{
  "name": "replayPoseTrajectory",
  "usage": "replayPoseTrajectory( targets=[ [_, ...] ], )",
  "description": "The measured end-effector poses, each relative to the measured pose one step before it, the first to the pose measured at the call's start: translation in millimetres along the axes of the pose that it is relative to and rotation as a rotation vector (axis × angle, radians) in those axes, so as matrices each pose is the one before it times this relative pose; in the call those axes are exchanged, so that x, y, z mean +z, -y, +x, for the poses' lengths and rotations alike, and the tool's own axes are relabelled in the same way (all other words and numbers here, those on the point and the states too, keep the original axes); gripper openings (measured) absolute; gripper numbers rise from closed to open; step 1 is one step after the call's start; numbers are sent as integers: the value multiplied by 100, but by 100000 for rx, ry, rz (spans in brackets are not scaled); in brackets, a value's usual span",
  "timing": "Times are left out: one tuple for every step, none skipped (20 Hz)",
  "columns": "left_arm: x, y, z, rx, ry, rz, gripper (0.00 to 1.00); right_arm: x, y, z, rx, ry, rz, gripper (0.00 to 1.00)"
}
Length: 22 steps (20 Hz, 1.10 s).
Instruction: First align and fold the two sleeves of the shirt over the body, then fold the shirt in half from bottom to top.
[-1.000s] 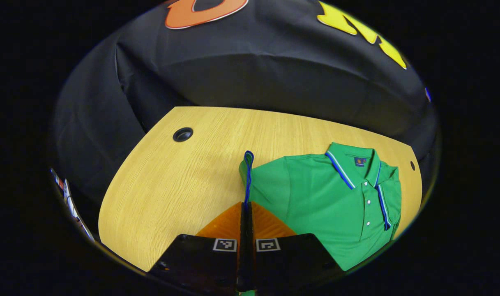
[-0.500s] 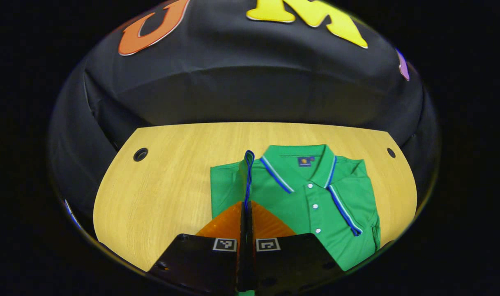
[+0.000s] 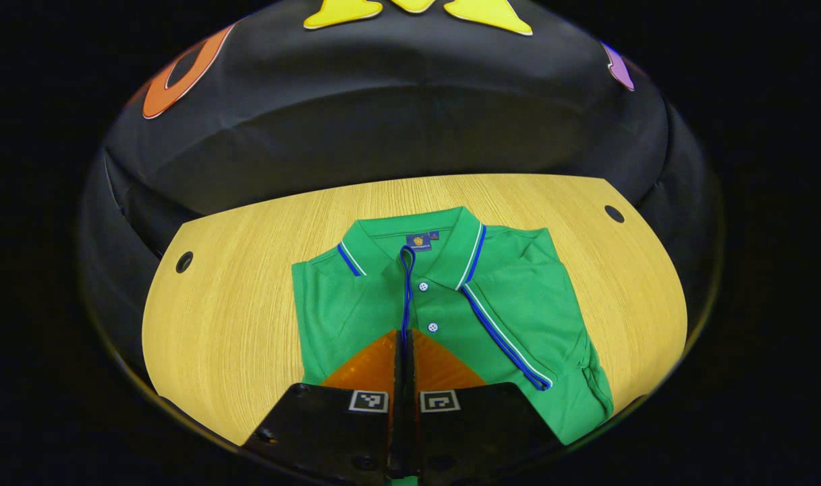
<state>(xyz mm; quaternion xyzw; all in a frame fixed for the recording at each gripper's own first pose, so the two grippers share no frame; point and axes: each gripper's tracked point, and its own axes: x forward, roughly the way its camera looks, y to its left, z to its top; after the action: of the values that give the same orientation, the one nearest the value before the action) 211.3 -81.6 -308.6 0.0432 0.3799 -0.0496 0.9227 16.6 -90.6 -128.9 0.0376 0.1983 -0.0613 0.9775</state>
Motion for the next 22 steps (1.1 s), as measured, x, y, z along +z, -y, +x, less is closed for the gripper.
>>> replayPoseTrajectory(
  targets=[
    [-367,750,231,-2172,-1680,-915,4,-515,681,59,-397,-528,86,98],
    [-446,540,-28,-2314,-1453,-1724,6,-322,544,-40,-579,-518,35,98],
    [-359,398,114,-2625,-1459,-2274,9,-244,398,86,-380,-429,101,98],
    [-222,185,-88,-1384,-618,-2525,23,-237,249,160,-193,-405,236,98],
    [-186,-14,-257,-1678,-142,-2355,34,-74,80,187,-104,-355,452,98],
    [-146,33,-638,-1581,184,-2210,54,-122,142,252,147,-402,334,98],
    [-178,-73,-717,-1422,457,-1999,71,-265,56,230,187,-517,109,98],
    [61,-285,-991,-880,1241,-1729,77,-220,-209,-36,1384,-407,-225,99],
    [57,-458,-921,232,1876,-1243,93,-148,-310,-21,1177,5,-491,98],
    [257,-617,-1132,561,2325,-1069,84,-108,-78,152,849,164,-500,98],
    [-174,-714,-1214,439,2152,-753,84,-326,-488,82,2009,-475,-612,98],
    [-84,-839,-1238,865,2094,-49,84,-349,-362,16,1135,-276,-934,99],
    [-177,-761,-1514,1086,1978,588,84,-334,-532,143,1322,45,-1260,99],
    [-520,-1003,-1337,1632,1472,1034,84,-189,-448,62,1356,-84,-1419,98],
    [-700,-1001,-1568,1193,1488,444,86,-500,-508,147,1257,-392,-1764,98],
    [-648,-988,-1386,1473,1134,722,92,-382,-319,112,1201,-386,-1274,99],
    [-1067,-1023,-1154,1653,383,1004,94,-474,-465,64,1337,-593,-966,99],
    [-1018,-976,-1080,2137,67,1191,94,-529,-323,123,892,-899,-708,99],
    [-1502,-723,-925,1052,-569,1503,94,-787,-488,273,1963,-1747,-484,99],
    [-1723,-626,-672,601,-1724,1014,95,-903,-567,271,2340,-2073,-464,99],
    [-2017,-491,-682,228,-2149,474,95,-960,-148,385,206,-2323,-1323,99],
    [-1870,-537,-492,345,-2832,-78,95,-1095,23,355,-258,-2739,-1686,99]
  ],
)
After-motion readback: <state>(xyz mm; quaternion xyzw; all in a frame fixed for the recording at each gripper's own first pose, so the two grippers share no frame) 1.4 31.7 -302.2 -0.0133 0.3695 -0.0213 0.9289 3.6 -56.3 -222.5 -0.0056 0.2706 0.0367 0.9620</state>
